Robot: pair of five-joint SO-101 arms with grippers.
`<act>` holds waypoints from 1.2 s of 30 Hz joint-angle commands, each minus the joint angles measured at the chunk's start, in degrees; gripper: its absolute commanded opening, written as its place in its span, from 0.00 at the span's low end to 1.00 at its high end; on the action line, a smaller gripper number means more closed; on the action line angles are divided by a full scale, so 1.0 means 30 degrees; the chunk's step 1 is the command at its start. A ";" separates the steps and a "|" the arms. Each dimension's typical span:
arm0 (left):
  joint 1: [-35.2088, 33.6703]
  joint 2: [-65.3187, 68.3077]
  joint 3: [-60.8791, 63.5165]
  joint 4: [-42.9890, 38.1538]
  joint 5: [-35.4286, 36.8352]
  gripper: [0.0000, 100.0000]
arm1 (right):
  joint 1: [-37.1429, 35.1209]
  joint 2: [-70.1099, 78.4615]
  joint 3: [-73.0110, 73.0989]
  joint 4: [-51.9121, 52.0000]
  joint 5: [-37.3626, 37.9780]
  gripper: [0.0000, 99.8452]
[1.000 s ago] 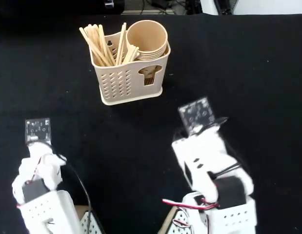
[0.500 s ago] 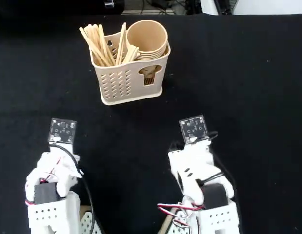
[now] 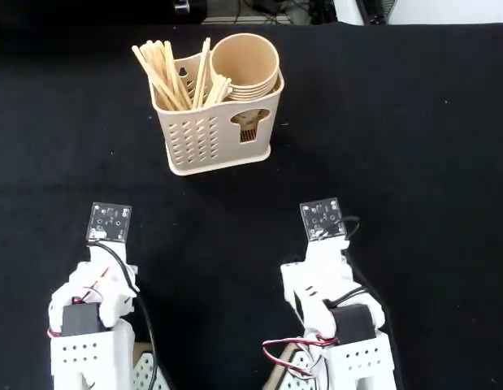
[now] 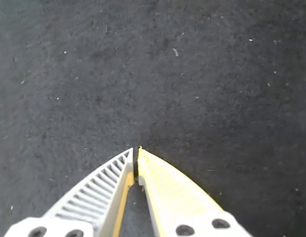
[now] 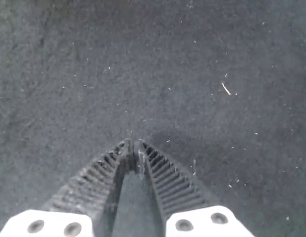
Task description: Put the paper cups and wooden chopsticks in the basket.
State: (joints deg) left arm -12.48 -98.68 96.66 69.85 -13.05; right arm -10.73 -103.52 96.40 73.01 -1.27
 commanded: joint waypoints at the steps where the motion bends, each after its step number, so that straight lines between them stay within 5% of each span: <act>1: -0.0249 -0.0088 0.0220 0.0000 0.0088 0.03 | 0.0176 -0.0718 0.0073 0.0088 -0.0059 0.01; 36: 0.0190 -0.1993 0.0220 0.1114 0.0088 0.03 | 0.1465 -0.1421 0.0044 0.0469 -0.0029 0.01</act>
State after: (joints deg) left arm -11.96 -103.87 96.66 71.60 -13.05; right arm -7.03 -103.52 96.40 74.15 -1.27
